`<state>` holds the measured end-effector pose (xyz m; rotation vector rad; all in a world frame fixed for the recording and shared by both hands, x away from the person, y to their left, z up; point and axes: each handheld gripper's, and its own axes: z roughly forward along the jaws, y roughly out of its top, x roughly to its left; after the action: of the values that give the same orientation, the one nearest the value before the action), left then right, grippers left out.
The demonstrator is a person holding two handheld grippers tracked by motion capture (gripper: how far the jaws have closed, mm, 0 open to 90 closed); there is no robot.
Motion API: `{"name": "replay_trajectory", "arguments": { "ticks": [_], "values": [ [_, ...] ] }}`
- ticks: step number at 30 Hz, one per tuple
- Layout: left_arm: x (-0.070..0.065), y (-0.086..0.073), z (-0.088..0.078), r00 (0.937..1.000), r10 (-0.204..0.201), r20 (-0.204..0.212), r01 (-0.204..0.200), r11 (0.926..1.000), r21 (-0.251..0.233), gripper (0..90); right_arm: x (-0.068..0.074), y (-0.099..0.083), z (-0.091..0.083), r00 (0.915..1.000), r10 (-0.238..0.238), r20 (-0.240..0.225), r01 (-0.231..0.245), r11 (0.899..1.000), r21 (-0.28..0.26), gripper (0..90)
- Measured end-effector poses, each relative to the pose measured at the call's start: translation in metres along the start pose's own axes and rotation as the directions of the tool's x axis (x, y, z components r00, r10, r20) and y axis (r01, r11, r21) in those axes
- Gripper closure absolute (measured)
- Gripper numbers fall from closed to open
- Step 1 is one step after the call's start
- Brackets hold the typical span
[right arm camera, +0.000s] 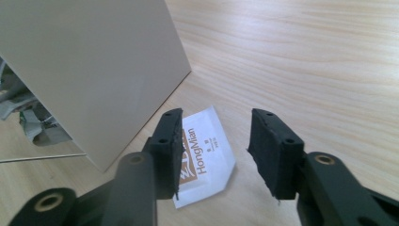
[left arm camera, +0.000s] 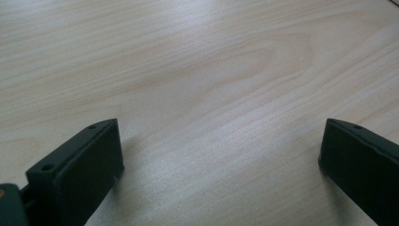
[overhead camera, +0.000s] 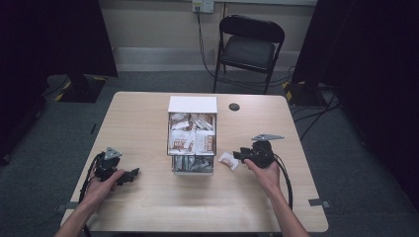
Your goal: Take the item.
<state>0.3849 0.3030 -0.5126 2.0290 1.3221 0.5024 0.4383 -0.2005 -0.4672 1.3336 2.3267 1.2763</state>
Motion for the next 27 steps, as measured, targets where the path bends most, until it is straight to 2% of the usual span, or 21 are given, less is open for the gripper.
{"name": "replay_trajectory", "arguments": {
  "ticks": [9,14,18,27],
  "values": [
    [0.000,0.000,0.000,1.0000,0.001,-0.001,-0.001,1.0000,0.000,0.0,0.005,0.002,-0.021,0.9997,0.007,0.023,-0.006,1.000,-0.024,45.0],
    [0.000,0.000,0.000,1.0000,0.005,0.000,-0.005,1.0000,0.002,0.0,0.008,-0.002,-0.039,0.9990,0.002,0.046,0.000,0.999,-0.036,39.8],
    [0.000,0.000,0.000,1.0000,0.006,0.000,-0.006,1.0000,0.002,0.0,0.005,-0.010,-0.054,0.9964,0.015,0.083,-0.011,0.999,-0.046,33.9],
    [0.000,0.000,0.000,1.0000,0.004,0.000,-0.004,1.0000,0.002,0.0,-0.006,-0.031,-0.080,0.9897,0.050,0.134,-0.045,0.998,-0.039,23.6]
  ]
}}
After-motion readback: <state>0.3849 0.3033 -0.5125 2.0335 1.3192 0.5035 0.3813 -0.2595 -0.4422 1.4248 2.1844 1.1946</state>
